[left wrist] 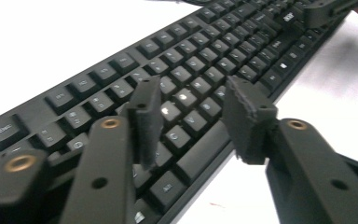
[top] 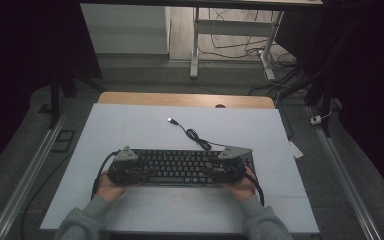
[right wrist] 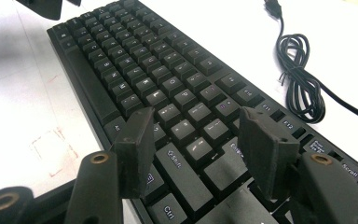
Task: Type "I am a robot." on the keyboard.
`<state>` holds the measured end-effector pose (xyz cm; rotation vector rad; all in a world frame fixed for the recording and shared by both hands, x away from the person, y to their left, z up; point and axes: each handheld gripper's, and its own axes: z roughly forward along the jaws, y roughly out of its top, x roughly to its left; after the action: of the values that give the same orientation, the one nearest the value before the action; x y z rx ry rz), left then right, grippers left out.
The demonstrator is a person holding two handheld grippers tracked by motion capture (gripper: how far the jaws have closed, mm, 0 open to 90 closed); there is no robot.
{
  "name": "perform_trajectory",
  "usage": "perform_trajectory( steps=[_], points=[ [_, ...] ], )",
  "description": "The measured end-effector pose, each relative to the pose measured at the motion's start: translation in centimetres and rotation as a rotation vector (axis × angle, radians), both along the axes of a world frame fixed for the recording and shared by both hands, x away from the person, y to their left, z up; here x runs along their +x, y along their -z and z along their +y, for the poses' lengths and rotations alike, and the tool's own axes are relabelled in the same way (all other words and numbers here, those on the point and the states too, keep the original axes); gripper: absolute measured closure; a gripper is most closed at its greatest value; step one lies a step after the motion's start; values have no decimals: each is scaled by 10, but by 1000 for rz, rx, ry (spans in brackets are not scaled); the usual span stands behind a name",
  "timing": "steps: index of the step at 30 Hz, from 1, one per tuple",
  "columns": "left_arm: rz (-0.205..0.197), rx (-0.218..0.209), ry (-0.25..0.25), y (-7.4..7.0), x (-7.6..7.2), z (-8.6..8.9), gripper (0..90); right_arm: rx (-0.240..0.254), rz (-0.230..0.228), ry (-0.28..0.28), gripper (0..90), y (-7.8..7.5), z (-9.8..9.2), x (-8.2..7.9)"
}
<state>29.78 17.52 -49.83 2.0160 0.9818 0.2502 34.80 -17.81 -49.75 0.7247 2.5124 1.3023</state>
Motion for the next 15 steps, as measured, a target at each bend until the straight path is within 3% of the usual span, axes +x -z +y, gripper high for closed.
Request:
perform_trajectory(
  steps=[15],
  points=[
    [12, -1, -58, -3, 4, 18, 381, 2, 4, -1, 459, 1, 0, 1]
  ],
)
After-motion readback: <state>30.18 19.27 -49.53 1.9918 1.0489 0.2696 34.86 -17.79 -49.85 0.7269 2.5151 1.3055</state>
